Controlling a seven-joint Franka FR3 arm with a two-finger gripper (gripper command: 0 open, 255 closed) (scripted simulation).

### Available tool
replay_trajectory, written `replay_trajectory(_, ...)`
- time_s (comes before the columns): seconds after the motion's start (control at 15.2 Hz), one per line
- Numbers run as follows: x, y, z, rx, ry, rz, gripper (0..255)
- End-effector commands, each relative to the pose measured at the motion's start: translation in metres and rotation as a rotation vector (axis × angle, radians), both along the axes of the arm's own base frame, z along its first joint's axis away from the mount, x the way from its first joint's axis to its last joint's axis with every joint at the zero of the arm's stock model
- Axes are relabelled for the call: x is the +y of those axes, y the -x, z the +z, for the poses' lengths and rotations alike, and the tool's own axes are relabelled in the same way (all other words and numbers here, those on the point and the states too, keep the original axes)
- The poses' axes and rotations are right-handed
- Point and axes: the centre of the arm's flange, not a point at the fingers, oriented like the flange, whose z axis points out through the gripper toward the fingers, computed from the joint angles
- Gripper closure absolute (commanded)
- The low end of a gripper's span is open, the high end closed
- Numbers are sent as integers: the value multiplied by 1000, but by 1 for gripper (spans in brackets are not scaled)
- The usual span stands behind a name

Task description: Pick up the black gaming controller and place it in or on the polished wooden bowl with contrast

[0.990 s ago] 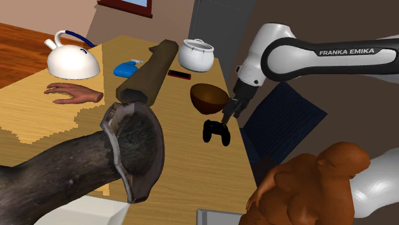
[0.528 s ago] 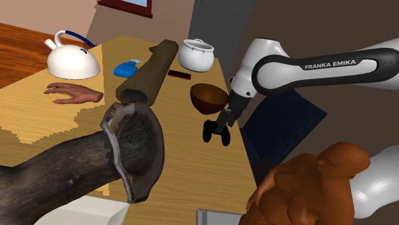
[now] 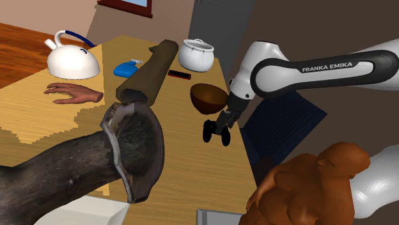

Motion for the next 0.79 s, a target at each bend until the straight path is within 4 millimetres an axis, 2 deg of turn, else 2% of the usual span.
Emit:
replay_trajectory(0.0, 0, 0, 0, 0, 0, 0, 255)
replay_trajectory(0.59, 0, 0, 0, 0, 0, 0, 255)
replay_trajectory(0.73, 0, 0, 11, 0, 0, 0, 255)
